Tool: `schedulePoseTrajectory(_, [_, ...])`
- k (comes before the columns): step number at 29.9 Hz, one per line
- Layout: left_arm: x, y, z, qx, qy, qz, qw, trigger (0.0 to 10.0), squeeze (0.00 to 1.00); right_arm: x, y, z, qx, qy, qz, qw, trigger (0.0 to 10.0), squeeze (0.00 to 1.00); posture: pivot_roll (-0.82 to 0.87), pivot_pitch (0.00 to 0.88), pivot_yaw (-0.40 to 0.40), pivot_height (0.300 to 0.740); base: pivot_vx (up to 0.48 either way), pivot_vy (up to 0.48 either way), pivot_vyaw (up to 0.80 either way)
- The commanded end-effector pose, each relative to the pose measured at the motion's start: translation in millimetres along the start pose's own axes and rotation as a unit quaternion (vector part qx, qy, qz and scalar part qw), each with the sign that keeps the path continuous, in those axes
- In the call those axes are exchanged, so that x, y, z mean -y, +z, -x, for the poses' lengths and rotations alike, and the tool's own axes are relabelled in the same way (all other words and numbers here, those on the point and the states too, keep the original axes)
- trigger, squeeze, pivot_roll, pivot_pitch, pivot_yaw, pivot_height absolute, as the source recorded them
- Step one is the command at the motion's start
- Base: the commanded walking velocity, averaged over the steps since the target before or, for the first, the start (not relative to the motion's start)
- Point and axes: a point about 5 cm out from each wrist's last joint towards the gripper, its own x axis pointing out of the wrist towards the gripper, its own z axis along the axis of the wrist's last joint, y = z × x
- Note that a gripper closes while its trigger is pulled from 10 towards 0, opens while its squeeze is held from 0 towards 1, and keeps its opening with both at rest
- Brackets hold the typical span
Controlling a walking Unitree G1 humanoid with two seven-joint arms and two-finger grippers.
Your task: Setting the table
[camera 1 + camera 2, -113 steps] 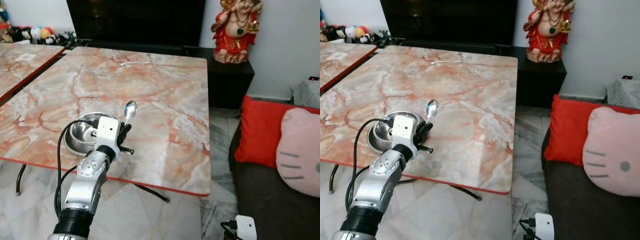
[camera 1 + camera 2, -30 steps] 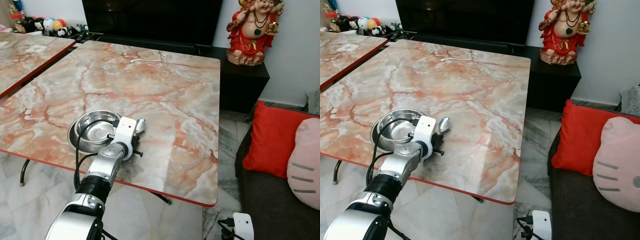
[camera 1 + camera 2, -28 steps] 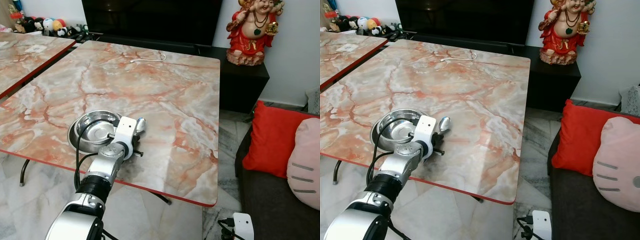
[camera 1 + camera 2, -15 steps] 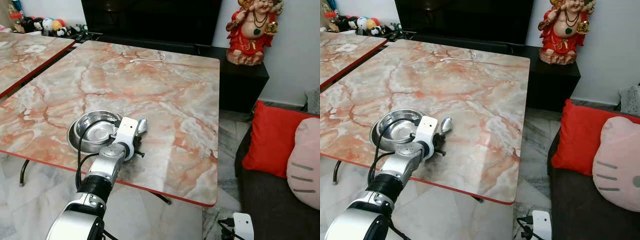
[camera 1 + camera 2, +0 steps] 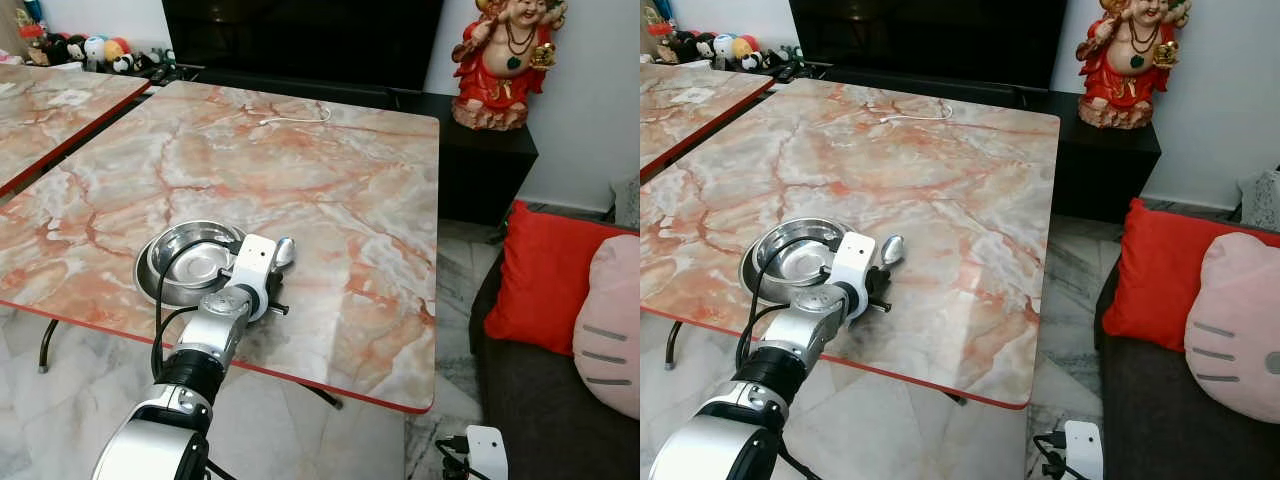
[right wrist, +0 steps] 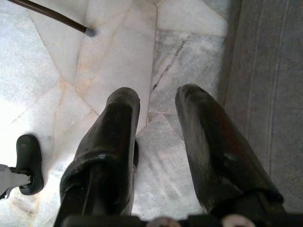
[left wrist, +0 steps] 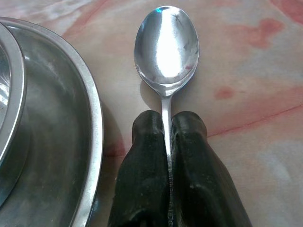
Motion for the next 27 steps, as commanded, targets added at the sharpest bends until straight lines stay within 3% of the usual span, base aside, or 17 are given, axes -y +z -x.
schedulePoseTrajectory(1, [-0.5,4.6,-1.1,0.003,0.001,-0.007,1.0,10.0,0.2,1.3,-1.1,0.3,-0.004,-0.001,0.001,1.0,10.0,0.0,0.09,0.0,-0.044,0.74,0.0,0.0,0.0])
schedulePoseTrajectory(5, [-0.5,3.9,-1.1,0.002,0.002,-0.008,1.0,10.0,0.3,1.1,-1.4,0.3,-0.004,-0.001,0.0,1.0,10.0,0.0,0.09,0.0,-0.045,0.74,0.0,0.0,0.0])
schedulePoseTrajectory(18, [-0.3,3.2,-1.3,0.0,0.002,-0.008,1.0,10.0,0.29,0.8,-1.3,0.2,-0.004,0.0,0.001,1.0,10.0,0.0,0.09,0.0,-0.045,0.74,0.0,0.0,0.0])
schedulePoseTrajectory(20, [-0.6,2.9,-1.3,0.0,0.002,-0.009,1.0,10.0,0.36,0.8,-1.4,0.3,-0.004,0.0,0.001,1.0,10.0,0.0,0.09,0.0,-0.045,0.74,0.0,0.0,0.0])
schedulePoseTrajectory(27, [-1.1,2.9,-1.3,-0.001,0.004,-0.01,1.0,10.0,0.35,0.7,-1.2,0.2,-0.004,0.0,0.001,1.0,10.0,0.0,0.09,0.0,-0.047,0.74,0.0,0.0,0.0])
